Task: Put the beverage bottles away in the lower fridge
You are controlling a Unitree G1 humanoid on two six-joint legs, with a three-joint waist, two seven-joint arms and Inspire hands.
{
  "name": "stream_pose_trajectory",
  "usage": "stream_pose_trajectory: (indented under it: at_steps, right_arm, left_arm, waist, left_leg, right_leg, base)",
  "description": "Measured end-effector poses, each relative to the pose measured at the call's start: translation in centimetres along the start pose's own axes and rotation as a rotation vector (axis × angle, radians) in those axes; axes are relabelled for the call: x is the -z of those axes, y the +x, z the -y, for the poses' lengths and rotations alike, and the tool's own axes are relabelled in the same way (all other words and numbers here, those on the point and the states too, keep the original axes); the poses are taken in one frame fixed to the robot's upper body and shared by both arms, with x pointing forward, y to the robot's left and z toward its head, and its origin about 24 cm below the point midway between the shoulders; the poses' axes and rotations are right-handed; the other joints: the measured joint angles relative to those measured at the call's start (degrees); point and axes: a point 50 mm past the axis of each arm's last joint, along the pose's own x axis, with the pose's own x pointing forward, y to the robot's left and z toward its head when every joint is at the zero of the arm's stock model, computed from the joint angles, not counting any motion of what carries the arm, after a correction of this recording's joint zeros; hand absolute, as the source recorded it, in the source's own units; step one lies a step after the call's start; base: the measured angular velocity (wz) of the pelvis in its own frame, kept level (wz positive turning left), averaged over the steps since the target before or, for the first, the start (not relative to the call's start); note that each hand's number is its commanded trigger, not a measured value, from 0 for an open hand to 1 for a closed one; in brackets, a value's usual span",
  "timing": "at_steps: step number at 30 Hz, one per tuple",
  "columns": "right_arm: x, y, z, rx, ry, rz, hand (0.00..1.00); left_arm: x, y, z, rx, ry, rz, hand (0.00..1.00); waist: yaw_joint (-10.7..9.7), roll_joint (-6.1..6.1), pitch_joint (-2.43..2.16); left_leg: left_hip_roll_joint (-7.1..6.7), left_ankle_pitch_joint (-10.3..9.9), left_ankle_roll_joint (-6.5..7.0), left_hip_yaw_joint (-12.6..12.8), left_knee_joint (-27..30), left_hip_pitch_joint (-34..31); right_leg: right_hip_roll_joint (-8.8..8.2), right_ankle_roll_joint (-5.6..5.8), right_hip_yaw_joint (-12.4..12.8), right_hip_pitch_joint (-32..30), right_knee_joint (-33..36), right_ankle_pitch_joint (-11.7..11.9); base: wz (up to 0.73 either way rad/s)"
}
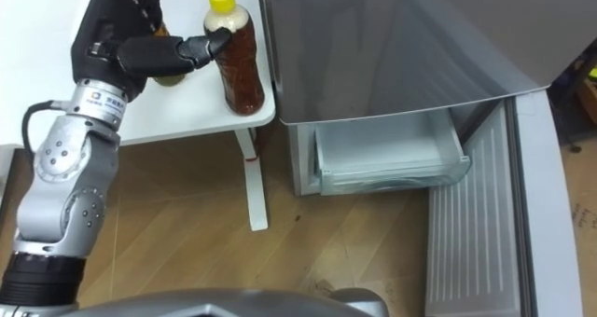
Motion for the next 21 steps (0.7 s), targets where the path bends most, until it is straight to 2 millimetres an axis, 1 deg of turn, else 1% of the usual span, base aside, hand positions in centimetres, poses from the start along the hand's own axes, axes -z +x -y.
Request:
stream_pose_trajectory:
  at_steps: [3,7,13,16,21]
  right_arm:
    - [-0.1,0.0,-0.1,-0.018,-0.001,0.004,0.0]
    - [-0.2,0.0,-0.1,-0.027,0.001,0.007,0.0]
    - [-0.5,0.0,-0.1,-0.034,-0.002,0.011,0.0]
    - [-0.5,0.0,-0.1,-0.042,-0.001,0.003,0.0]
    - [-0.1,0.0,-0.2,-0.044,0.0,-0.015,0.0]
  left_arm:
    - [0.8,0.0,0.0,-0.015,0.002,-0.036,0.0]
    - [1.0,-0.1,-0.1,-0.026,0.005,-0.048,0.0]
    - [1.6,-0.1,-0.2,-0.022,0.023,-0.079,0.0]
    - [2.0,-0.2,0.1,-0.004,0.026,-0.109,0.0]
    - [2.0,0.0,0.6,0.031,0.023,-0.111,0.0]
  waist:
    - [-0.2,0.12,0.02]
    - [-0.5,0.1,0.1]
    - [-2.1,0.17,0.28]
    - [-2.8,0.18,0.31]
    - [-3.0,0.26,0.36]
  left_leg:
    - [0.0,0.0,0.0,0.0,0.0,0.0]
    - [0.0,0.0,0.0,-0.1,0.0,-0.1]
    - [-0.01,0.0,0.0,0.1,0.0,0.0]
    - [-0.01,0.0,0.0,0.1,0.0,0.0]
    - [-0.02,0.0,0.0,0.1,0.0,0.0]
  right_leg:
    - [0.0,0.0,0.0,-0.1,0.0,0.0]
    - [-0.02,0.0,0.0,-0.1,0.0,0.0]
    - [-0.01,0.0,0.4,-0.1,0.0,0.0]
    - [0.02,0.0,0.5,-0.1,0.0,0.0]
    - [0.03,0.0,0.6,-0.2,0.0,0.0]
  base:
    - [0.0]
    - [0.0]
    - [0.0]
    - [0.0]
    - [-0.01]
